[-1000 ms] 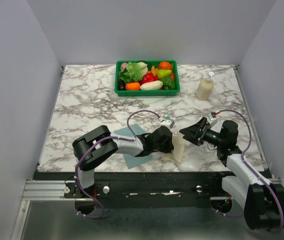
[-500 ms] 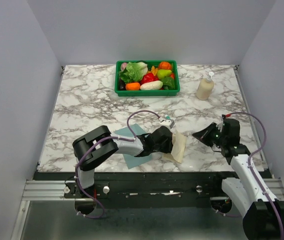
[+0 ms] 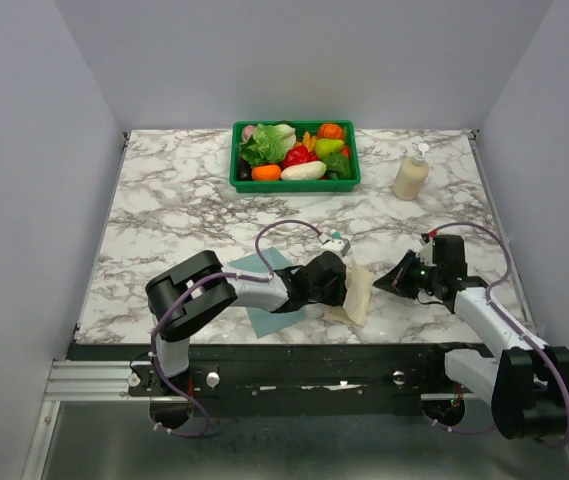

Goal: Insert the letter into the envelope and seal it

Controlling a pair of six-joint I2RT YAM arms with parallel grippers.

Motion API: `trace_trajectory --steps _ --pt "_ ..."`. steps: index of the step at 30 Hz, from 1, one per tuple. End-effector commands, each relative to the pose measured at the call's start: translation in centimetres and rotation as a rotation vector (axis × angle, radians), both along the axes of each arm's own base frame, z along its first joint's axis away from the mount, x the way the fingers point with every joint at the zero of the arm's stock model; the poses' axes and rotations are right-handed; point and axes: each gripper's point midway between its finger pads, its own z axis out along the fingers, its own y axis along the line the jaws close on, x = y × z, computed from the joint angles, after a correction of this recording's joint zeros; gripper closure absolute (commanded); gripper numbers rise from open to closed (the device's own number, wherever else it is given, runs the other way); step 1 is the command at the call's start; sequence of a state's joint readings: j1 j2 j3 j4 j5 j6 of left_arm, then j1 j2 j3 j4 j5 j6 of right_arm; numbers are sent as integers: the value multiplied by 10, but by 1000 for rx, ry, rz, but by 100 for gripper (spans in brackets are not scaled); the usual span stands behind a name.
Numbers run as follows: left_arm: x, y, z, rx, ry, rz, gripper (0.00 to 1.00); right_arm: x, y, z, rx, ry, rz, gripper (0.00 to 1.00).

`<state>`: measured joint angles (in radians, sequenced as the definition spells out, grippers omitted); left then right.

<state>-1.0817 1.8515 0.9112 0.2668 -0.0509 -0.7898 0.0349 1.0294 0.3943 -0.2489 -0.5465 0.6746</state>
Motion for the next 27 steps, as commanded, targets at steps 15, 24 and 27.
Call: trace_trajectory --steps 15,24,27 --pt "-22 26 -15 173 45 -53 100 5 17 -39 -148 88 93 99" --pt "-2 26 38 190 -69 -37 98 5 10 -52 -203 121 85 99" --pt "4 31 56 207 -110 -25 93 3 9 -55 -213 128 84 99"
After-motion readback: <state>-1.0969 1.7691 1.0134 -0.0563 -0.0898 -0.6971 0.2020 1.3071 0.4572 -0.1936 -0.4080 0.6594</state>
